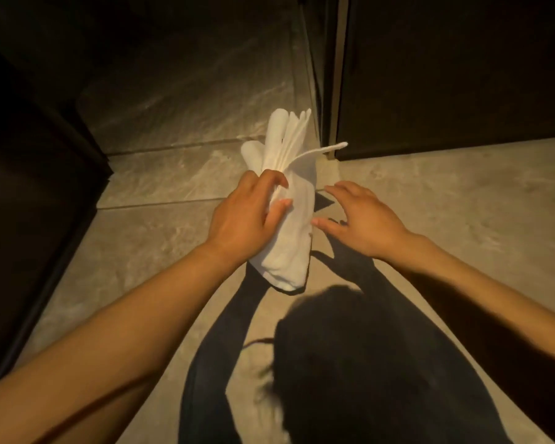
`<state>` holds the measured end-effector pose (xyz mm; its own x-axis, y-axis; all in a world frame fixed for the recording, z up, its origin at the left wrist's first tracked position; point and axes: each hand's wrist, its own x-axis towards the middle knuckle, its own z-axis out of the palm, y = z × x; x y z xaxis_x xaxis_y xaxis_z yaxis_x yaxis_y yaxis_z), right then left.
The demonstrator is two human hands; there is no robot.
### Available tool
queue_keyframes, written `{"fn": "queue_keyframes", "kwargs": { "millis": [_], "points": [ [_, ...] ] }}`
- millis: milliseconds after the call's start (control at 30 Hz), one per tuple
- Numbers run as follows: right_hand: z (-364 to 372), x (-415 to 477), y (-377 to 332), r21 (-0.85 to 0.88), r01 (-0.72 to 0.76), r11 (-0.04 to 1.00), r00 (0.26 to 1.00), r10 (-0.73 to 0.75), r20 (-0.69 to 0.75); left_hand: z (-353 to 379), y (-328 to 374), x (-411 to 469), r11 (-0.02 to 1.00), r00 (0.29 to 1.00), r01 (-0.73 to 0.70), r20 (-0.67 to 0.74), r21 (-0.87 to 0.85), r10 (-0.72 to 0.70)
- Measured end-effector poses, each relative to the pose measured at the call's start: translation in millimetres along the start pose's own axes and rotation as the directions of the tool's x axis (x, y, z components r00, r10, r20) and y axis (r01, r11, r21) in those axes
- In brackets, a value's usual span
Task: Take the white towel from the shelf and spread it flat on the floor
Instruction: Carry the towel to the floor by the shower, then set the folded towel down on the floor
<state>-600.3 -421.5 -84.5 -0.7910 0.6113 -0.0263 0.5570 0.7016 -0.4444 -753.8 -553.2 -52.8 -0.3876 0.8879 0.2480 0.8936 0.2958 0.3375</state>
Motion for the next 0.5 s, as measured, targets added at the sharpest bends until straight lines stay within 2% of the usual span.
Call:
{"fn": "queue_keyframes", "kwargs": {
  "millis": [133,233,333,367,433,500],
  "points": [
    [17.1,-11.2,9.9,0.132,-0.079,0.988,0.997,0.077,0.022,12.5,9.1,-12.4,0.995,0.998,0.056,-0.022,-0.083,-0.058],
    [31.5,-9.0,18.0,0.205,-0.068,0.976,0.997,0.062,0.035,30.9,-13.5,-20.3,0.962,0.972,0.236,0.035,-0.137,-0.233],
    [52.7,-3.1,20.2,0.159,-0.039,0.987,0.992,0.019,0.126,50.7,-45.7,-39.7,0.881,0.852,0.474,0.258,-0.012,-0.455],
    [60.0,-1.7,19.0,0.150,-0.028,0.988,0.986,0.003,0.164,54.2,-53.6,-47.3,0.850,0.810,0.526,0.294,0.022,-0.508],
    [74.5,-3.3,14.0,0.165,-0.019,0.986,0.978,-0.016,0.208,55.5,-62.3,-60.2,0.813,0.757,0.577,0.321,0.081,-0.569],
    [91.1,-10.2,9.1,0.133,0.021,0.991,0.979,-0.047,0.196,53.4,-66.7,-69.2,0.814,0.736,0.561,0.362,0.148,-0.573]
  ]
}}
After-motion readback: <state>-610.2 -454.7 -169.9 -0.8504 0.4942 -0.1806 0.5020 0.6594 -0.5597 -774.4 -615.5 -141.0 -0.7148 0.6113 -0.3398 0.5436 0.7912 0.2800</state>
